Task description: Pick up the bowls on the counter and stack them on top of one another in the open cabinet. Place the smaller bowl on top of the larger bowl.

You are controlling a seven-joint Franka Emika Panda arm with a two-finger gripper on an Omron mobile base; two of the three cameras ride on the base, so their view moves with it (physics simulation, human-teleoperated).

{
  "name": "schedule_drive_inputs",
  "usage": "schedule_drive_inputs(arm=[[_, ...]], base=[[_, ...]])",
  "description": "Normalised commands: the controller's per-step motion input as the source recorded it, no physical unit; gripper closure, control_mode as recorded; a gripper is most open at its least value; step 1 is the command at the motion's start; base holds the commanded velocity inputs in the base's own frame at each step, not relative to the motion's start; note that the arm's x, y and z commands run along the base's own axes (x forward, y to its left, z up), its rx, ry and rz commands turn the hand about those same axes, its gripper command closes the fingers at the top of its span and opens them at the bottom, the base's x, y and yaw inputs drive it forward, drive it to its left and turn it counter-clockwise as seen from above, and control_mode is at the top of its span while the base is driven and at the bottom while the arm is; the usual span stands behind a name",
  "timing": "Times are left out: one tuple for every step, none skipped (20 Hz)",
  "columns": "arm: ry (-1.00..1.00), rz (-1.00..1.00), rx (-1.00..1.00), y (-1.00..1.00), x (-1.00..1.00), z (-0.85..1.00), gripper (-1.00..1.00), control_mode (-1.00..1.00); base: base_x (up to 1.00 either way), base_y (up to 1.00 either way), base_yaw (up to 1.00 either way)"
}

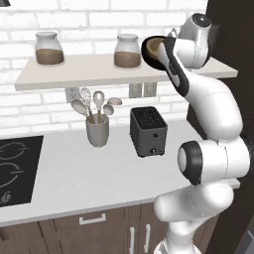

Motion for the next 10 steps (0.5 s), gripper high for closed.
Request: schedule_drive_inputs(arm=[[-0.3,0.01,-0.02,0.17,0.0,0.0,-1.0,-1.0],[-0.33,0.01,-0.03,0.18,0.0,0.0,-1.0,-1.0],[-0.37,0.03,-0.03,0.23,0.0,0.0,-1.0,-1.0],[-0.37,0.03,-0.02,0.3,0.0,0.0,-1.0,-1.0],[-0.32,0.03,-0.01,0.31,0.0,0.0,-1.0,-1.0],[-0.36,0.04,-0.01,0.34,0.0,0.0,-1.0,-1.0],[-0.37,0.04,-0.02,0.31,0.0,0.0,-1.0,-1.0],[-0.37,0.04,-0.02,0.31,-0.06,0.0,-1.0,-1.0],[-0.38,0.04,-0.03,0.28,-0.27,0.04,-1.0,-1.0],[-0.23,0.01,-0.01,0.1,-0.62,0.19,-1.0,-1.0]], base=[[0.0,0.0,0.0],[0.0,0.0,0.0],[0.0,0.0,0.0],[0.0,0.0,0.0],[0.0,0.0,0.0],[0.0,0.0,0.0],[0.0,0.0,0.0],[0.0,0.0,0.0],[0.0,0.0,0.0],[0.0,0.0,0.0]])
